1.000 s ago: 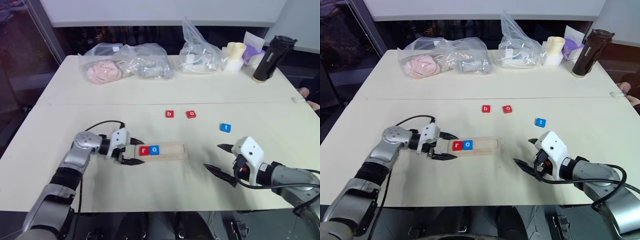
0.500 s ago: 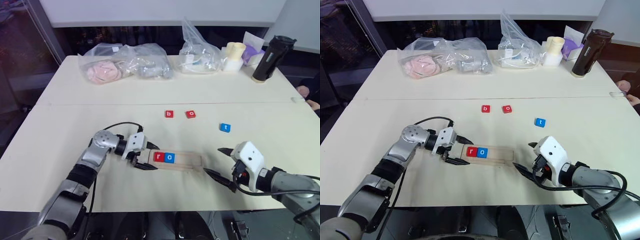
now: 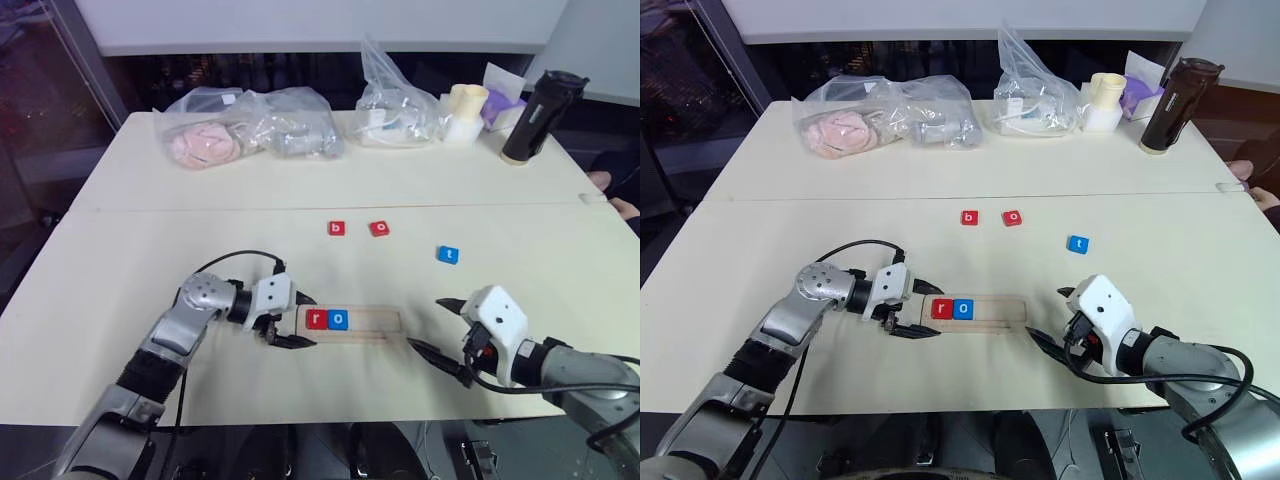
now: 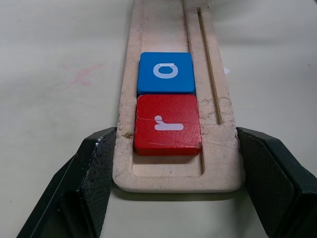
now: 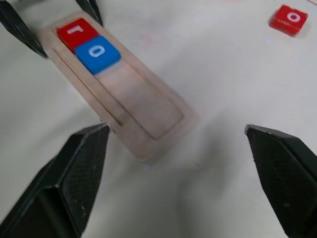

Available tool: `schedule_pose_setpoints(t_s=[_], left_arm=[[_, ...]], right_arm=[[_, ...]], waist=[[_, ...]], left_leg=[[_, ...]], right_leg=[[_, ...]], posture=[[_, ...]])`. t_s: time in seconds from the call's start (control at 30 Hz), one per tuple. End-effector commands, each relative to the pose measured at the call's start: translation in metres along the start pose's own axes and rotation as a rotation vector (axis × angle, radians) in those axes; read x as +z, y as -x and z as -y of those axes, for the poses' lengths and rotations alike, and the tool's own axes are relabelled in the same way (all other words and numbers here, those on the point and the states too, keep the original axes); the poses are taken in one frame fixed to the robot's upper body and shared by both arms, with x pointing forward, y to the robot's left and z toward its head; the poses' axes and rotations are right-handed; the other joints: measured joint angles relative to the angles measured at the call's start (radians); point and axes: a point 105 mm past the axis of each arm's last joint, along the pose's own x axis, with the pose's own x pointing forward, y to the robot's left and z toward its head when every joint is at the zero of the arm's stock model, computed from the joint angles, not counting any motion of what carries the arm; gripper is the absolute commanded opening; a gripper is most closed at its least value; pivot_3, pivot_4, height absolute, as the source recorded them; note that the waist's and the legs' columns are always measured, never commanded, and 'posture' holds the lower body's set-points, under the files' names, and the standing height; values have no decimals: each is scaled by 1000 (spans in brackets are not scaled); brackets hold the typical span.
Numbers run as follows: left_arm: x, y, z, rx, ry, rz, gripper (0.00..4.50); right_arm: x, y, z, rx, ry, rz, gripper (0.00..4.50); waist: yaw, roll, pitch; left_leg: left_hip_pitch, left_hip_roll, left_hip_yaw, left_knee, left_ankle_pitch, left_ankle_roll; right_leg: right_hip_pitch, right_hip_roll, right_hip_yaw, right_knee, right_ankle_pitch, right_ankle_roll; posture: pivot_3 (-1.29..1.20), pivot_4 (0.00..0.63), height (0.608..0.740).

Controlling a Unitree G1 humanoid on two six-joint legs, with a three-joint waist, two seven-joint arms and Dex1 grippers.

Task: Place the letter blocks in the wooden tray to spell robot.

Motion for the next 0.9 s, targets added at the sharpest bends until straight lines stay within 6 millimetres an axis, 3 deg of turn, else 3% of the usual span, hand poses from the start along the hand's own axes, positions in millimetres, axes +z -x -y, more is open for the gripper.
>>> schedule_pose_setpoints(t_s=[0.03,0.33,0.7,0.73,0.77,0.9], left_arm=[[-6,0,10,-9,18,-57,3153],[1,-1,17,34,48,-46,3153],[-4,1,19,45,86,-61,3153],[-5,0,19,46,91,-61,4179],[-5,0,19,46,95,-62,4464],[-2,1,18,51,111,-43,4464]], right_arm=[[9,2,-3,9,26,29,4500],[8,1,-5,27,26,23,4500],[9,-1,-1,36,40,23,4500],[9,-2,-1,37,40,24,4500],[10,-2,-1,37,41,25,4500],[10,-2,0,35,42,26,4500]], waist=[[0,0,0],[2,0,0],[1,0,0],[1,0,0],[1,0,0],[2,0,0]], left_leg=[[0,0,0,0,0,0],[0,0,0,0,0,0],[0,0,0,0,0,0],[0,0,0,0,0,0],[0,0,0,0,0,0],[0,0,0,0,0,0]], right_leg=[[0,0,0,0,0,0],[0,0,0,0,0,0],[0,0,0,0,0,0],[0,0,0,0,0,0],[0,0,0,0,0,0],[0,0,0,0,0,0]], posture=[[0,150,740],[0,150,740],[0,150,740],[0,150,740],[0,150,740],[0,150,740]])
